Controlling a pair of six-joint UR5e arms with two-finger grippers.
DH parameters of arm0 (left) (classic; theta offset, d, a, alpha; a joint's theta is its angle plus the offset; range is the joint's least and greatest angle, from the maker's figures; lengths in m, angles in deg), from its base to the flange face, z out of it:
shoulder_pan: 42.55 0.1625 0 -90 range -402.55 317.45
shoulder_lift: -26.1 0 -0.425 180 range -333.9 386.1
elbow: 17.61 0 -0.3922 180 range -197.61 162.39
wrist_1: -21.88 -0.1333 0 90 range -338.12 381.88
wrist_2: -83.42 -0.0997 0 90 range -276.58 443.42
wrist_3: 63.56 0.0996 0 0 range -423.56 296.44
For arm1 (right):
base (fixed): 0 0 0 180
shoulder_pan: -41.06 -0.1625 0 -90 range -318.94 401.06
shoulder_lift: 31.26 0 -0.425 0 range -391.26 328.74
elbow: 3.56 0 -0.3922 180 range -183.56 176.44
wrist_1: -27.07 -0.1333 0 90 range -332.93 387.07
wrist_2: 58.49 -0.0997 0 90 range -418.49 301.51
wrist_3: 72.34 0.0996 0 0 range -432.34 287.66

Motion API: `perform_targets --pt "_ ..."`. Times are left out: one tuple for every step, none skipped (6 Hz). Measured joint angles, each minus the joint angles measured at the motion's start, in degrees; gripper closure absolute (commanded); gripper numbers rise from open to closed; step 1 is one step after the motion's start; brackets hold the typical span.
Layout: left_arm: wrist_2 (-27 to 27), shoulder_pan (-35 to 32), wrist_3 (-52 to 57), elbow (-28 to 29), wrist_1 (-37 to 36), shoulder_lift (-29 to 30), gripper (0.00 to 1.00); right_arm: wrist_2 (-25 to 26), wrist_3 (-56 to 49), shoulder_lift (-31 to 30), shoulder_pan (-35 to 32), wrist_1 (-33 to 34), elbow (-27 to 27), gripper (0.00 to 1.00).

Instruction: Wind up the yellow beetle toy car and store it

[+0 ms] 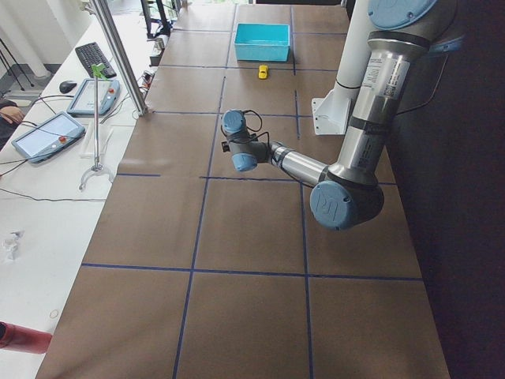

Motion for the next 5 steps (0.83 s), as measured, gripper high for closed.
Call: perform_targets --pt "3.79 -4.08 -1.56 -0.30 -2.38 -0.78 0.00 -0.02 -0.04 -0.04 0.00 0.02 0.00 0.00" --pt "5.98 -7.42 -1.96 -1.33 -5.11 -1.92 0.00 -0.03 -0.19 -0.06 0.00 0.02 0.02 0.00" --pt "7.31 -9.87 -2.11 -3.35 -9.91 -2.98 0.00 -0.04 -0.49 -0.06 0.00 -0.03 0.09 0.00" --pt "7.77 -12.38 -2.32 -6.22 -17.62 -4.28 0.00 -1.21 -0.76 -0.09 0.00 -0.08 0.71 0.00" --pt "7.73 -16.14 -2.51 -8.74 -27.61 -5.45 0.00 -3.08 -0.95 -0.07 0.47 -0.13 2.04 0.00"
